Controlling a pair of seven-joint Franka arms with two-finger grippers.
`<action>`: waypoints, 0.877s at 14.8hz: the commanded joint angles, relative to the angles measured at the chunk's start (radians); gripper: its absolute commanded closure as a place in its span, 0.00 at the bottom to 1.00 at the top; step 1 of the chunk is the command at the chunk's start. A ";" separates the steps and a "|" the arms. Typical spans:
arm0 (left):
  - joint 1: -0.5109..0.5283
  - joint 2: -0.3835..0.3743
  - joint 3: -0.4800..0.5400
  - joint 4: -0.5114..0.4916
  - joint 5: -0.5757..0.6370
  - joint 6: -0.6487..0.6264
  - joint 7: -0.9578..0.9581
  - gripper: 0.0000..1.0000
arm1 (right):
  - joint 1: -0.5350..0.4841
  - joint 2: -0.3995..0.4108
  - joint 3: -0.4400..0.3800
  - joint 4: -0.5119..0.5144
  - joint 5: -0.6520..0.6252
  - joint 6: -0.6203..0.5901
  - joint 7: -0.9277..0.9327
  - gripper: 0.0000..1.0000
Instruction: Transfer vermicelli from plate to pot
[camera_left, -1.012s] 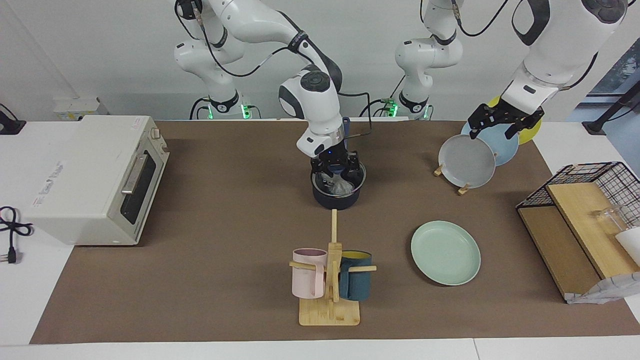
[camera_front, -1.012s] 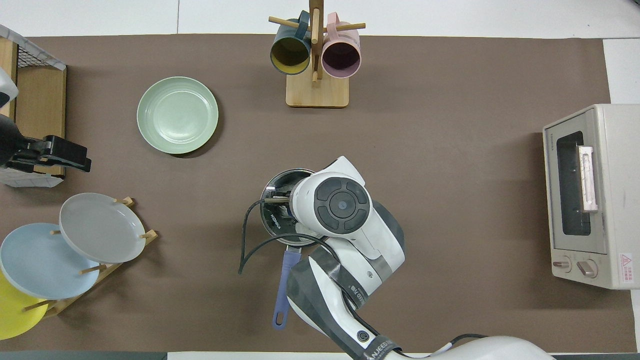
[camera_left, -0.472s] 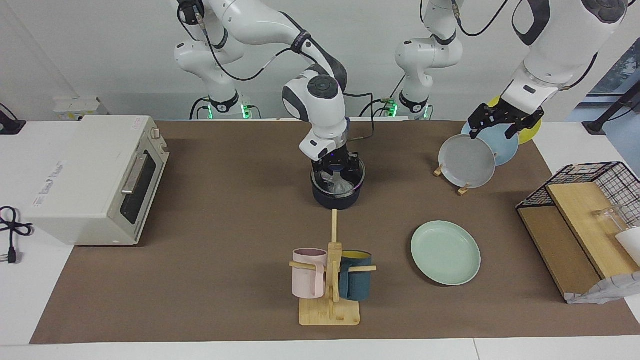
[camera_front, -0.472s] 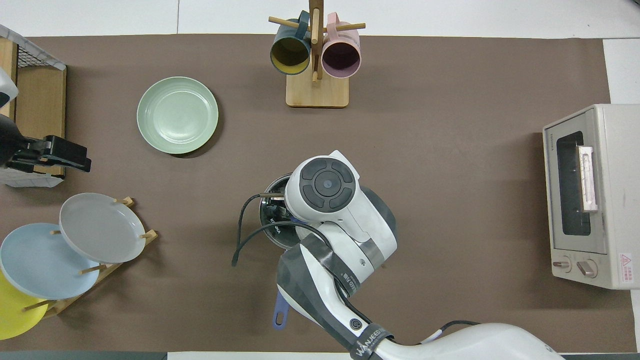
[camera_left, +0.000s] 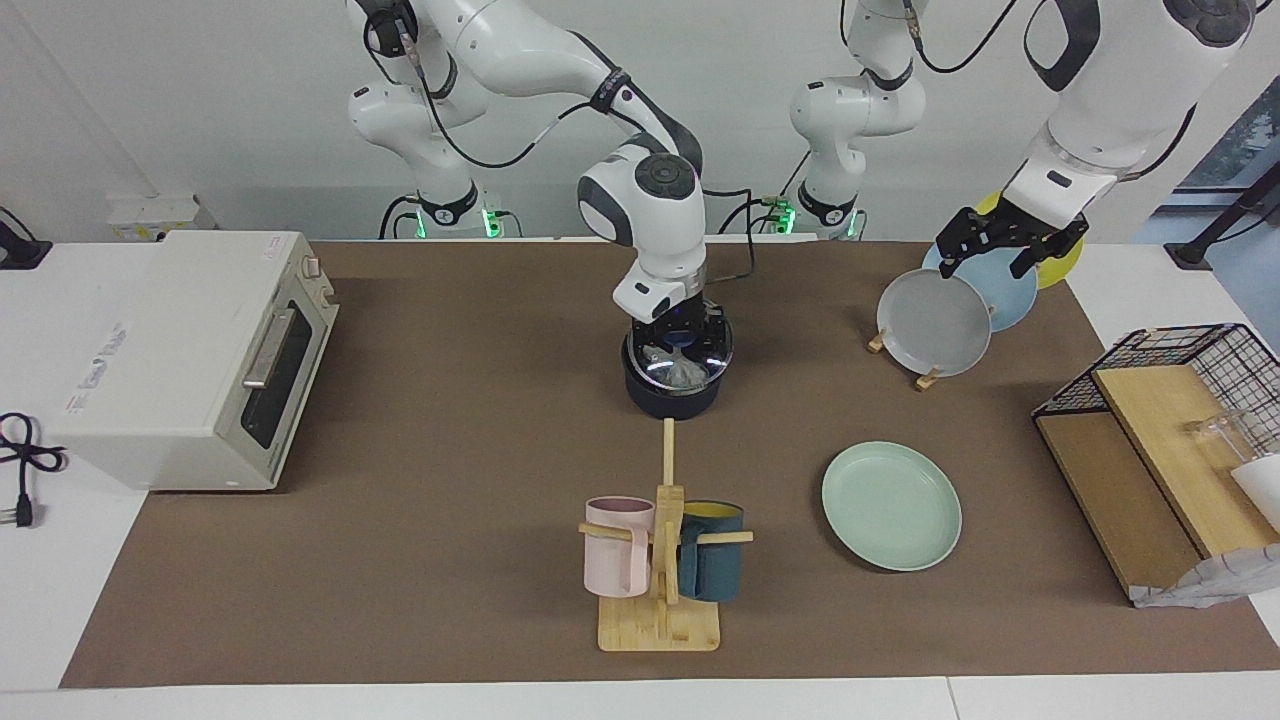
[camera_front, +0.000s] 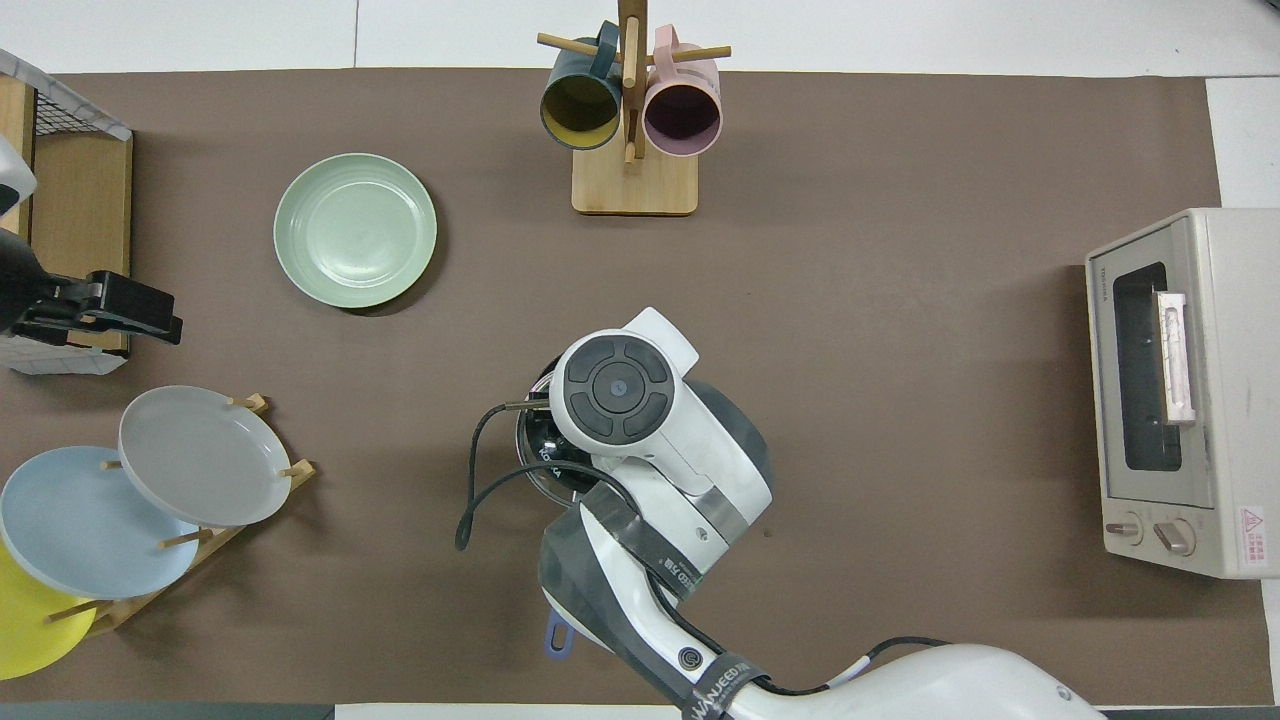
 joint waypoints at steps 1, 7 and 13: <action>0.005 -0.024 0.003 -0.019 -0.012 -0.001 0.009 0.00 | 0.025 0.009 0.003 0.031 -0.068 -0.040 0.060 0.66; 0.005 -0.024 0.003 -0.019 -0.012 -0.001 0.009 0.00 | 0.034 0.006 0.003 0.059 -0.135 -0.066 0.089 0.66; 0.005 -0.024 0.003 -0.019 -0.012 -0.001 0.009 0.00 | 0.046 0.007 0.004 0.059 -0.248 -0.056 0.091 0.66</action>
